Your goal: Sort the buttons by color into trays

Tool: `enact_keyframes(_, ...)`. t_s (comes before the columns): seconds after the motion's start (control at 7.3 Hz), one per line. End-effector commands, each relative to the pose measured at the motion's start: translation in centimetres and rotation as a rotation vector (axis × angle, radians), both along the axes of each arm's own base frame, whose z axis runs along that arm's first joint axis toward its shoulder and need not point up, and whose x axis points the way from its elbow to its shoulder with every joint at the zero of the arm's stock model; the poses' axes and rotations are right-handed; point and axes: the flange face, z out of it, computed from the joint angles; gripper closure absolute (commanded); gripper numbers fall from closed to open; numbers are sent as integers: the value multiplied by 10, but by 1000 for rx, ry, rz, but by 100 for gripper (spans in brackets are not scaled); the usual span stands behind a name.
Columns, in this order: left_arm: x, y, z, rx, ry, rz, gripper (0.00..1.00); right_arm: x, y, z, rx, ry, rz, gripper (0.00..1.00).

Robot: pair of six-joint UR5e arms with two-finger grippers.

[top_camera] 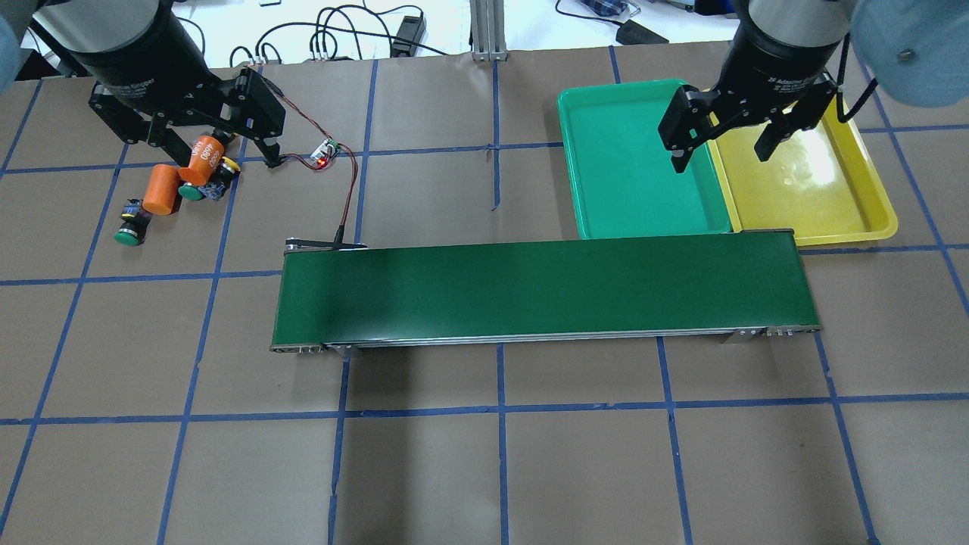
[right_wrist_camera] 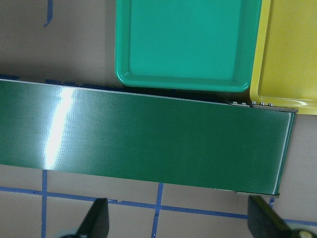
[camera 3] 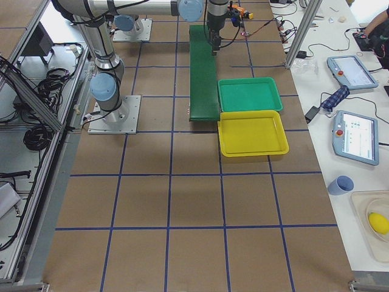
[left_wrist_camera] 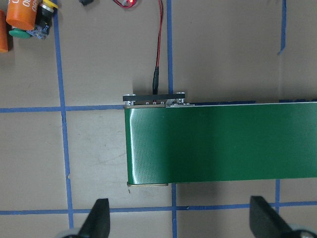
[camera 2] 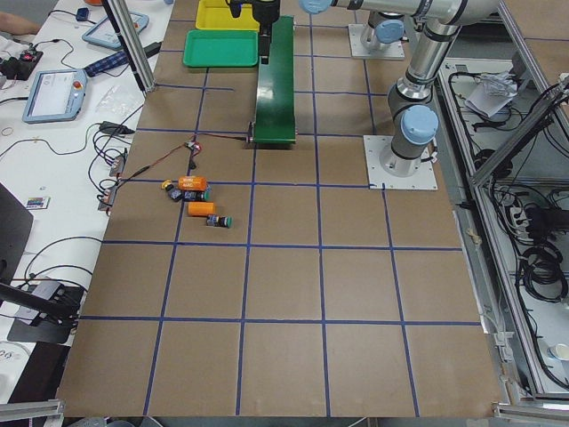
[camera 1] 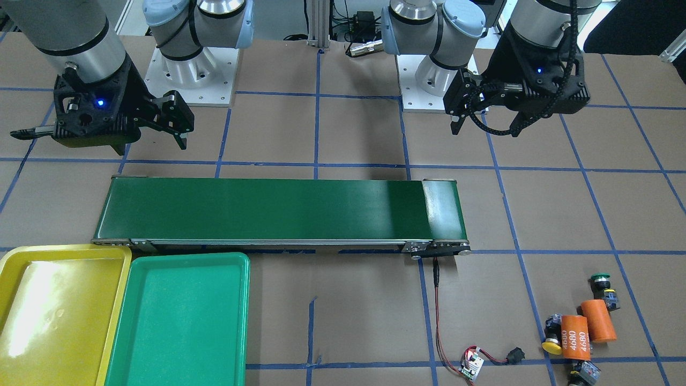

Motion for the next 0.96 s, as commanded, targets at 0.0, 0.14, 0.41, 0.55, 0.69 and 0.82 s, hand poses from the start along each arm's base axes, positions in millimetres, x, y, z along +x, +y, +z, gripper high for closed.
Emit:
enact_keyframes(0.0, -1, 2, 0, 6, -3, 1, 0, 0, 0, 0, 1, 0, 0, 0)
enact_keyframes(0.14, 0, 2, -1, 11, -4, 2, 0, 0, -1, -1, 4, 0, 0, 0)
enact_keyframes(0.41, 0, -1, -10, 49, -1, 28, 0, 0, -1, -1, 2, 0, 0, 0)
enact_keyframes(0.55, 1, -12, -7, 40, -1, 30, 0, 0, 0, 0, 1, 0, 0, 0)
enact_keyframes(0.69, 4, -26, -4, 39, -1, 33, 0, 0, 0, 0, -1, 0, 0, 0)
enact_keyframes(0.82, 7, -46, -17, 61, 3, 39, 0, 0, 0, 0, 1, 0, 0, 0)
